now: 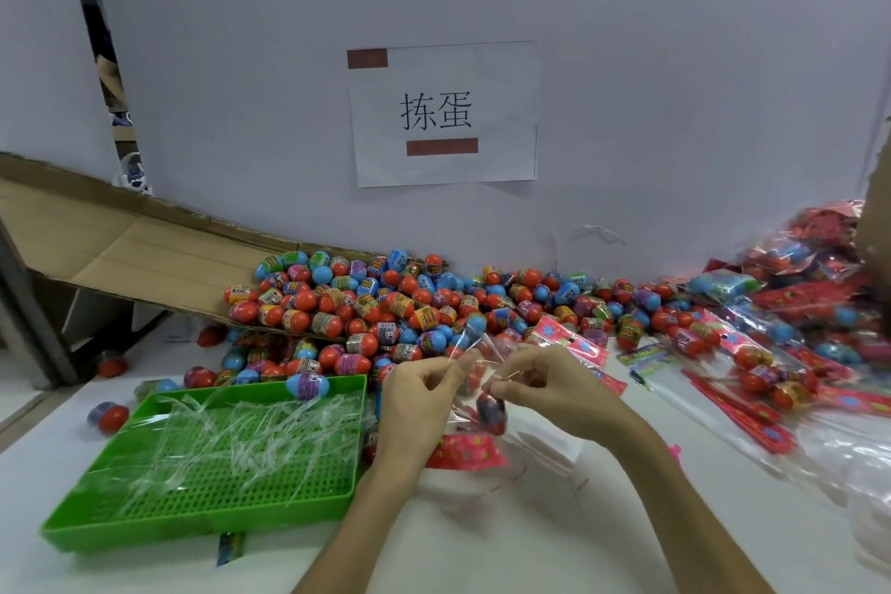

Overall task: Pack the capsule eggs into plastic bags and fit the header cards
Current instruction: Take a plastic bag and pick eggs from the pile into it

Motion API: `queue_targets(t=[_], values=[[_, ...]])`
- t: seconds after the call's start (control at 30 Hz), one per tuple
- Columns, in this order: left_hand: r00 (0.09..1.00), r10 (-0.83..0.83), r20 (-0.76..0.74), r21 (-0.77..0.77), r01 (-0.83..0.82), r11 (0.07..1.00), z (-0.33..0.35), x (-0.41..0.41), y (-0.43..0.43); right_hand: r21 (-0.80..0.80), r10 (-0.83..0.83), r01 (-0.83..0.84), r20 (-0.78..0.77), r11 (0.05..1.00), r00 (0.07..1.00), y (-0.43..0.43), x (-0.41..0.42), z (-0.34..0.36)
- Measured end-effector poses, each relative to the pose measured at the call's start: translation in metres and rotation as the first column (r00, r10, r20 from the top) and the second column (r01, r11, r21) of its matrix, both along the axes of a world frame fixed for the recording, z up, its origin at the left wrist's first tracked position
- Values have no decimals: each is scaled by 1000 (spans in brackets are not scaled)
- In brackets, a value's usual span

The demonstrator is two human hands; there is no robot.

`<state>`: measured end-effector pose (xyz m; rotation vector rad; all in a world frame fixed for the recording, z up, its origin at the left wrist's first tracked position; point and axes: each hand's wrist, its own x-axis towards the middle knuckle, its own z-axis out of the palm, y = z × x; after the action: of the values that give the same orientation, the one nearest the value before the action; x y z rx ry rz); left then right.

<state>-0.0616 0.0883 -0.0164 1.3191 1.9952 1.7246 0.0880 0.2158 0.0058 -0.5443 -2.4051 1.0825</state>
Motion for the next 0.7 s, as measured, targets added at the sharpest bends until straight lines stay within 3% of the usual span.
queue_targets(t=[0.17, 0.27, 0.57, 0.7], values=[[988, -105, 116, -26, 108, 994, 4, 0, -2, 43, -82, 86, -88, 995, 993, -5, -1, 5], [967, -171, 186, -48, 183, 982, 6, 2, -2, 25, -66, 67, -51, 997, 997, -4, 0, 4], [971, -164, 177, -21, 170, 985, -1, -4, 1, -103, 17, -13, 36, 995, 999, -3, 3, 6], [951, -168, 260, -70, 192, 979, 4, -1, 0, -135, -5, 10, 38, 991, 999, -4, 2, 6]])
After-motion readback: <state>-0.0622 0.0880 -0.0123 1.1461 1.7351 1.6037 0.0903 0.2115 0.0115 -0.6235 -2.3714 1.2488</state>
